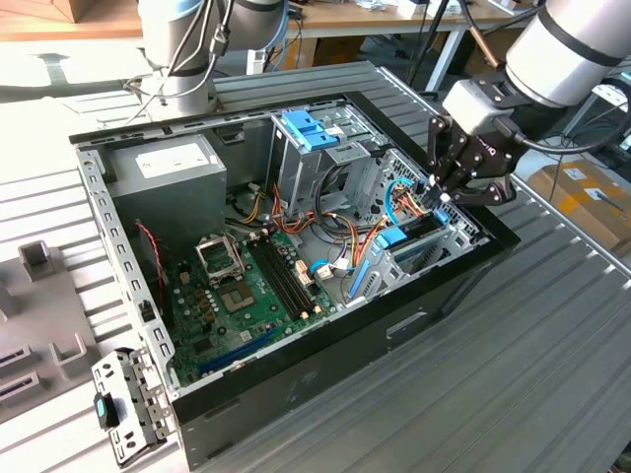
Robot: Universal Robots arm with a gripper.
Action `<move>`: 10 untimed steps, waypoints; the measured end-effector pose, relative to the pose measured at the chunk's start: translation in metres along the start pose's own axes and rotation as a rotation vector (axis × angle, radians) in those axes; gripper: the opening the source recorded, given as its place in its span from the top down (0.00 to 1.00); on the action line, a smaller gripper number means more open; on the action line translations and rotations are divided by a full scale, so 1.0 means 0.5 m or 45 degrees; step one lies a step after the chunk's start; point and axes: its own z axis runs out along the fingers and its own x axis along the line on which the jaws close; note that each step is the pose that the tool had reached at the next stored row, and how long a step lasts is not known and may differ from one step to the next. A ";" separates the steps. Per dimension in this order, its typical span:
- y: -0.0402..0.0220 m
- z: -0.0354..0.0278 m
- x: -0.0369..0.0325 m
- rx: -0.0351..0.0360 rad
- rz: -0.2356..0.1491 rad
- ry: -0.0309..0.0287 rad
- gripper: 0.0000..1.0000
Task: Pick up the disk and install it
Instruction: 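Insert the first disk wire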
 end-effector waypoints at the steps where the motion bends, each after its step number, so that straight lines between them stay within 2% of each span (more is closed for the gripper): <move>1: -0.004 -0.001 0.000 0.0000 0.000 -0.0007 0.89; 4: -0.019 -0.007 -0.002 -0.0001 0.000 -0.0026 0.89; 6: -0.030 -0.020 -0.004 -0.0003 0.000 -0.0049 0.89; 7: -0.033 -0.025 -0.005 -0.0003 0.000 -0.0062 0.89; 10: -0.036 -0.027 -0.006 -0.0003 0.000 -0.0072 0.89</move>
